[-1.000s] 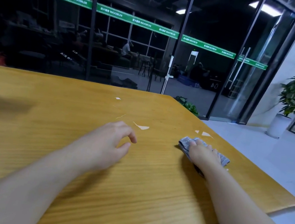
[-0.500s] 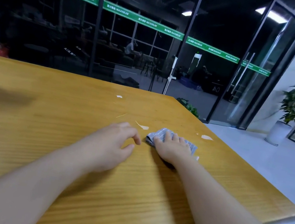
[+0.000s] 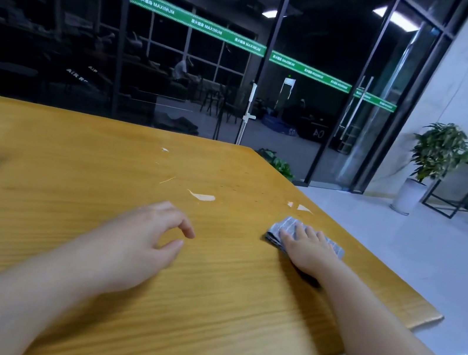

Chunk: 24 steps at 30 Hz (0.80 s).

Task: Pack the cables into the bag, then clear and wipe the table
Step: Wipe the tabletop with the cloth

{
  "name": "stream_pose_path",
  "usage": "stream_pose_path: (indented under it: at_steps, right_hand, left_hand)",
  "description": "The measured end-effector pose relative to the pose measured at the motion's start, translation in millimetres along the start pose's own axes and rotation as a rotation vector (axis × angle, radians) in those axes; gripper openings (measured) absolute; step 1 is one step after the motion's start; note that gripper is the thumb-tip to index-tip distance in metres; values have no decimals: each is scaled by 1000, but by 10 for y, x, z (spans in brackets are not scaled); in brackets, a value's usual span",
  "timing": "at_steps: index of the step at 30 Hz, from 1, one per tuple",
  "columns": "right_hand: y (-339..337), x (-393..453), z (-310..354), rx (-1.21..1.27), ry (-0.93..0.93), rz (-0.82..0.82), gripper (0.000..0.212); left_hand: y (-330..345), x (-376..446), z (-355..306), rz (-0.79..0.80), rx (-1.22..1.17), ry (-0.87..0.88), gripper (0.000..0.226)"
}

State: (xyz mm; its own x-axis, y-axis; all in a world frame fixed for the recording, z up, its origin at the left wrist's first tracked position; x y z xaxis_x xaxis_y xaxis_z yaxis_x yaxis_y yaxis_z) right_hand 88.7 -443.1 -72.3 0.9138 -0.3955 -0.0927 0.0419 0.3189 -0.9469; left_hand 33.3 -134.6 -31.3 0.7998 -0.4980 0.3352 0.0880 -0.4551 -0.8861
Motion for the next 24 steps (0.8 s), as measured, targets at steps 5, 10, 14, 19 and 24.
stream_pose_path:
  at_steps: [5, 10, 14, 19, 24]
  right_hand:
    - [-60, 141, -382, -16, 87, -43, 67]
    - [-158, 344, -722, -45, 115, -89, 64]
    - [-226, 356, -759, -62, 149, -148, 59]
    - [-268, 405, -668, -64, 165, -190, 43]
    - [-252, 602, -628, -63, 304, -164, 62]
  left_hand:
    - [46, 3, -13, 57, 38, 15, 10]
    - [63, -6, 8, 118, 61, -23, 12]
    - [81, -23, 10, 191, 121, -20, 10]
    - [85, 8, -28, 223, 242, -30, 14]
    - [52, 153, -39, 214, 351, 46, 20]
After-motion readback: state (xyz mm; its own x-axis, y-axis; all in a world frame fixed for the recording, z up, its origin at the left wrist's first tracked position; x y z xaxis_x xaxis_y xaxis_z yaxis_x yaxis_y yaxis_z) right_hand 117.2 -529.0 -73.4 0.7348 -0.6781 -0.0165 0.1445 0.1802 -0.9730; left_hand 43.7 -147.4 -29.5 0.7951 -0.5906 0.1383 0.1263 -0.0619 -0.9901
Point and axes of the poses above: each hand's wrist, its own x-axis towards the middle knuckle, its own y-axis out of the palm, z = x × y, the point moved 2 cm from there along x, towards the middle knuckle, and after that the axes turned 9 degrees about x, right-handed, at the moved point
